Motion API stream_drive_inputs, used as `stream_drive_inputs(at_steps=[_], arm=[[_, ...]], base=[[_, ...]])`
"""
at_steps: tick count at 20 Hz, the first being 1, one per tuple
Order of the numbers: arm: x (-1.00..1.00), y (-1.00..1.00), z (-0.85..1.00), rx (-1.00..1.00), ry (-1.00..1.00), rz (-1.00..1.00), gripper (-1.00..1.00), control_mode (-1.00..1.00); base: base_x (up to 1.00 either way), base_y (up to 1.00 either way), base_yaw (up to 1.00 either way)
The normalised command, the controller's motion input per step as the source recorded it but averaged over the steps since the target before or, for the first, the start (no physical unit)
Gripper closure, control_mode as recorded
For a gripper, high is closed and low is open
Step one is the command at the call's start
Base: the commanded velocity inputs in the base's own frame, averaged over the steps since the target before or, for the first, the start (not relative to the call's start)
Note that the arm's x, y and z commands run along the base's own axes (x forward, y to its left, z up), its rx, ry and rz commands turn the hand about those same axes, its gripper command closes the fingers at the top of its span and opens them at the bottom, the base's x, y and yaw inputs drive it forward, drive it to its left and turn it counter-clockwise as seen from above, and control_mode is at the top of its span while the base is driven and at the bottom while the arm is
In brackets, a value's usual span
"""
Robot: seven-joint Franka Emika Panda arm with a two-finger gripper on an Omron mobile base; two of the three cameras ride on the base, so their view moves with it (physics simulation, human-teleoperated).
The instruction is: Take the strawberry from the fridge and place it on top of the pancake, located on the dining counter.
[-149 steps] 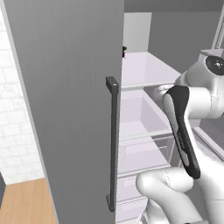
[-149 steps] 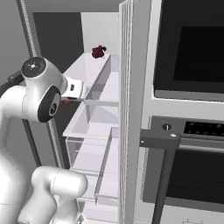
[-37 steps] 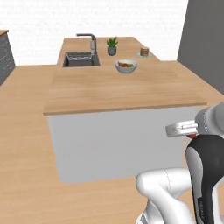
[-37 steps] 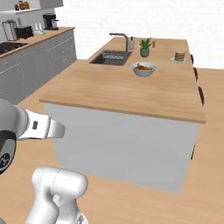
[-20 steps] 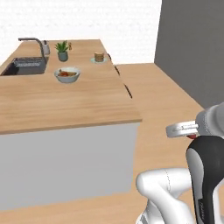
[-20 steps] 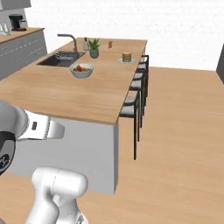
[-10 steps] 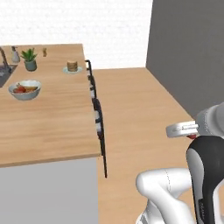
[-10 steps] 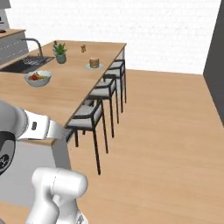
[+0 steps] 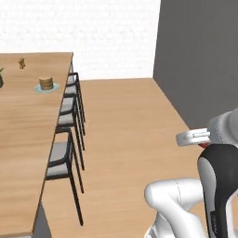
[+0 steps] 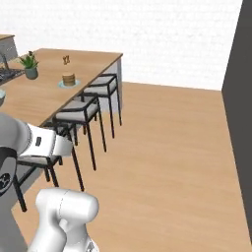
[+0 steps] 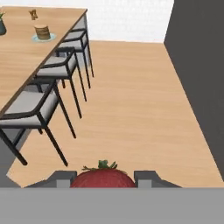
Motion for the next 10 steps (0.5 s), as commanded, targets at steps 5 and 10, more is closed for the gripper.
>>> stream_drive_inputs(at_steps=[5,10], arm=[[0.00,0.00,0.00,0.00,0.00,0.00,1.00,1.00],[0.00,0.00,0.00,0.00,0.00,0.00,1.00,1.00]], base=[[0.99,-0.95,0.25],[0.97,-0.85,0.37]])
